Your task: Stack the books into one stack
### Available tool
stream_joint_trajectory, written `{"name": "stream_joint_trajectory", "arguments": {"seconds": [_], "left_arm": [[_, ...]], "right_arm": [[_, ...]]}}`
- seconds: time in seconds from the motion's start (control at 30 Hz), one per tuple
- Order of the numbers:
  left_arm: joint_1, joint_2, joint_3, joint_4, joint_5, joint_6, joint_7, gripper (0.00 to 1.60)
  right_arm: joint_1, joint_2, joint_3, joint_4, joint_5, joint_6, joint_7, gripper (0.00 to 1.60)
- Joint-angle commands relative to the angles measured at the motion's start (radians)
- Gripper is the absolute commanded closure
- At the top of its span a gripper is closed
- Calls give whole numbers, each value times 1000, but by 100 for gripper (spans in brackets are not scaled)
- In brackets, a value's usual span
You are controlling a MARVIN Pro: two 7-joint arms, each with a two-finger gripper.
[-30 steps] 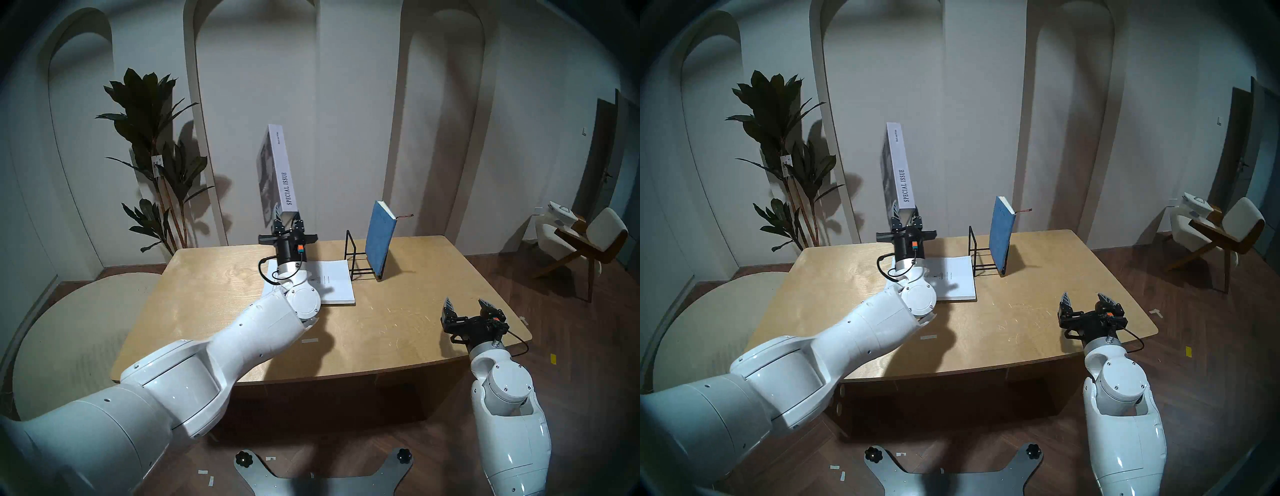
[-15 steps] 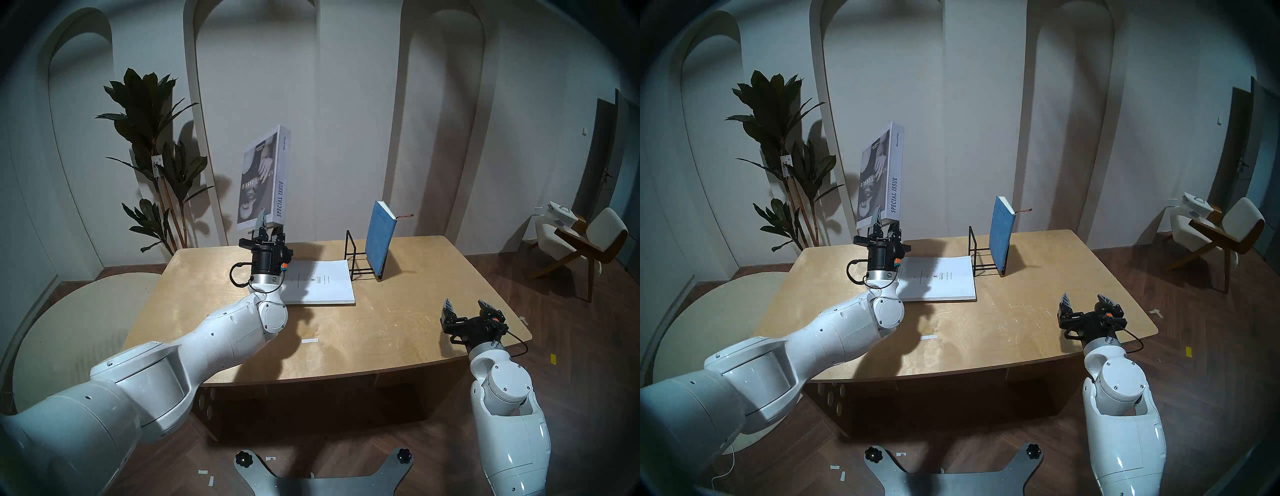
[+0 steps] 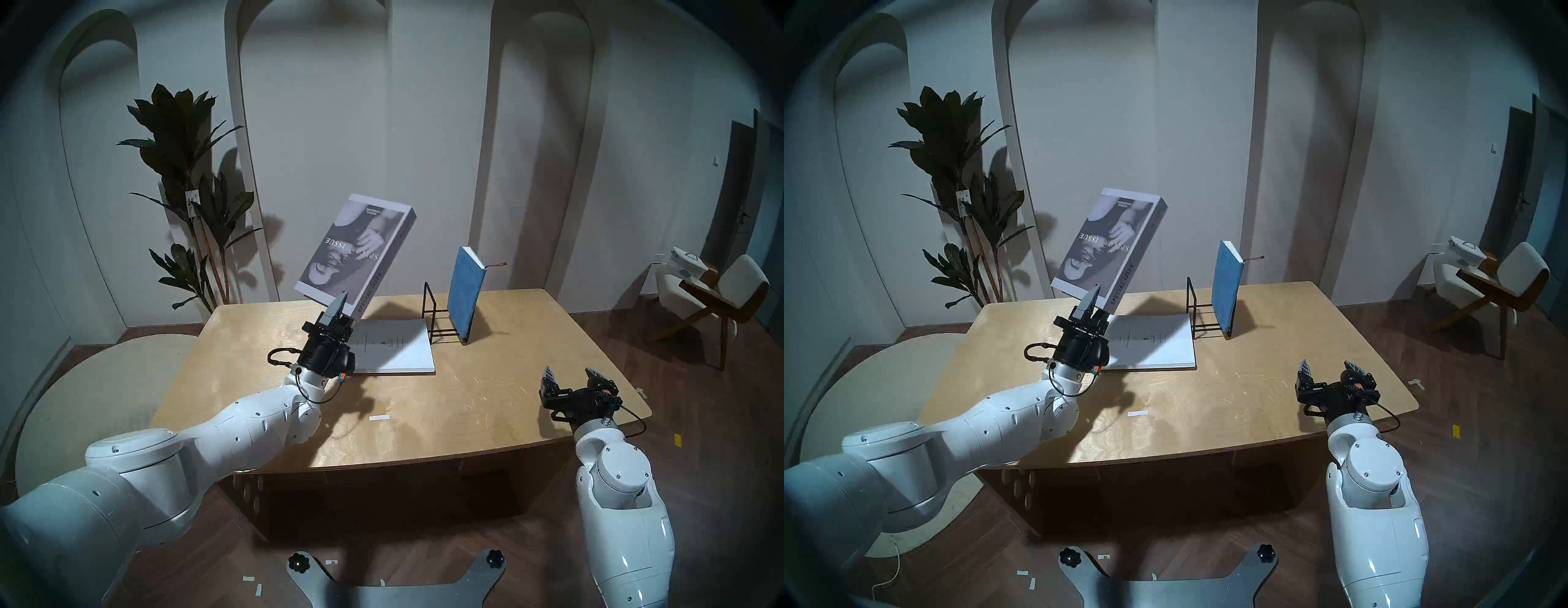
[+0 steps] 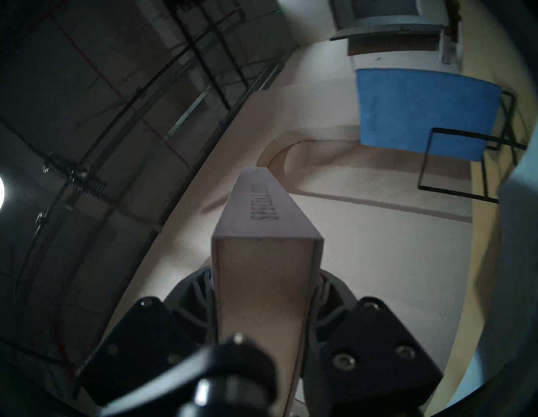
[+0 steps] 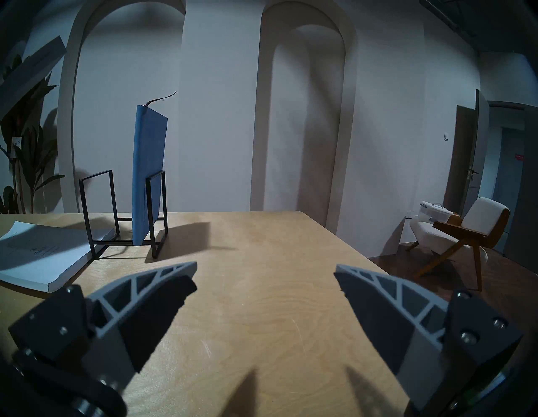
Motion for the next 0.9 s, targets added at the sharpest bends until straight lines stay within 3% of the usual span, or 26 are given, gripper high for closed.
{"name": "stream_joint_trajectory", "arguments": {"seconds": [0.0, 0.27, 0.4, 0.67, 0.87], "left_arm": [[-33, 88, 86, -17, 147, 74, 19, 160], [-93, 190, 187, -48, 324, 161, -7, 160], [-132, 228, 215, -79, 381, 169, -51, 160], [-181, 253, 173, -138, 399, 126, -184, 160], [-219, 287, 205, -193, 407, 51, -317, 160]], "right_arm": [[8, 4, 1, -24, -1, -8, 1, 0], [6, 8, 0, -32, 0, -10, -1, 0], [3, 9, -1, -38, 1, -11, -2, 0], [-2, 11, -2, -45, 2, -12, -4, 0], [-7, 13, -3, -52, 3, -12, -5, 0]]}}
